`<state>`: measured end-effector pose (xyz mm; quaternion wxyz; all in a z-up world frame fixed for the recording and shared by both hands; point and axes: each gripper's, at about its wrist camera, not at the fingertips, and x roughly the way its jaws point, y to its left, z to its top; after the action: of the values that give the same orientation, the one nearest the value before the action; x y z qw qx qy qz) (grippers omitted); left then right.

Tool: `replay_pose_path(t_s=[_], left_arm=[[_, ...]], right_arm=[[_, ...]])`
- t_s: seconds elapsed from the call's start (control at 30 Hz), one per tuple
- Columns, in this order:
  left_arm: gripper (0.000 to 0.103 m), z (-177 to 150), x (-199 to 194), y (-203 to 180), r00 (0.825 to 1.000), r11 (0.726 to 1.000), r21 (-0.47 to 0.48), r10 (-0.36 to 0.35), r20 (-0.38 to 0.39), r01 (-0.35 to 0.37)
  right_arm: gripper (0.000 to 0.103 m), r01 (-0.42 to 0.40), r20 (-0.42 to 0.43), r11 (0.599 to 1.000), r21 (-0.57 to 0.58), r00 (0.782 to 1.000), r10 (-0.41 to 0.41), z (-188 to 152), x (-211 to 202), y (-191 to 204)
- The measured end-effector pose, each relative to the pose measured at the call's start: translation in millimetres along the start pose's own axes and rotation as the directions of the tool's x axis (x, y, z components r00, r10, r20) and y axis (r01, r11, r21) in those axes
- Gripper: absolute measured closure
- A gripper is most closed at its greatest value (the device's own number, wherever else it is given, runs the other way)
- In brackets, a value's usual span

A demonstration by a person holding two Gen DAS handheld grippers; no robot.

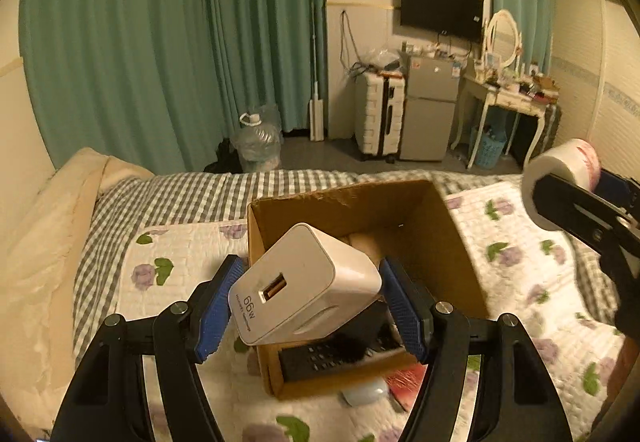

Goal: Organize rigid objects
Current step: 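Carry the charger and bottle over the cardboard box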

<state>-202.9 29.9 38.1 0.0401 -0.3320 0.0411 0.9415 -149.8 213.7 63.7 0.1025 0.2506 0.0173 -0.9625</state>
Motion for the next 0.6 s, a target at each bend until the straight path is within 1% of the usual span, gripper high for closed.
replay_pose_path(t_s=[0.1, 0.17, 0.27, 0.37, 0.53, 0.57, 0.6], left_arm=[[0.032, -6.8, 36.0, -3.4, 0.999, 1.0, 0.009, 0.006, -0.042, -0.005], [0.032, -11.9, 52.7, -6.0, 0.998, 1.0, 0.013, 0.002, -0.068, -0.002], [0.032, -20.8, 72.5, -11.8, 0.996, 1.0, 0.028, 0.006, -0.092, -0.004], [0.032, -24.7, 83.3, -14.8, 0.995, 1.0, 0.025, -0.002, -0.097, 0.004], [0.029, -27.0, 90.3, -16.9, 0.996, 0.999, 0.04, 0.011, -0.087, -0.008], [0.029, -27.1, 89.9, -16.0, 0.996, 0.999, 0.038, 0.015, -0.083, -0.012], [0.029, -26.7, 85.6, -14.0, 0.998, 0.999, 0.035, 0.027, -0.056, -0.025]], right_arm=[[0.026, -0.012, -0.032, 1.0, 0.018, 0.999, 0.013, -12.2, 27.8, -7.6], [0.026, -0.018, -0.058, 0.999, 0.034, 0.998, 0.02, -21.1, 48.3, -13.6], [0.026, -0.019, -0.075, 0.999, 0.047, 0.997, 0.022, -30.9, 65.6, -23.0], [0.026, -0.027, -0.086, 0.998, 0.064, 0.996, 0.032, -38.7, 80.0, -28.5], [0.026, -0.031, -0.093, 0.997, 0.072, 0.995, 0.038, -44.9, 91.3, -32.0], [0.025, -0.031, -0.091, 0.997, 0.076, 0.995, 0.038, -44.9, 91.8, -32.5], [0.025, -0.03, -0.09, 0.996, 0.08, 0.995, 0.037, -44.5, 92.3, -33.4]])
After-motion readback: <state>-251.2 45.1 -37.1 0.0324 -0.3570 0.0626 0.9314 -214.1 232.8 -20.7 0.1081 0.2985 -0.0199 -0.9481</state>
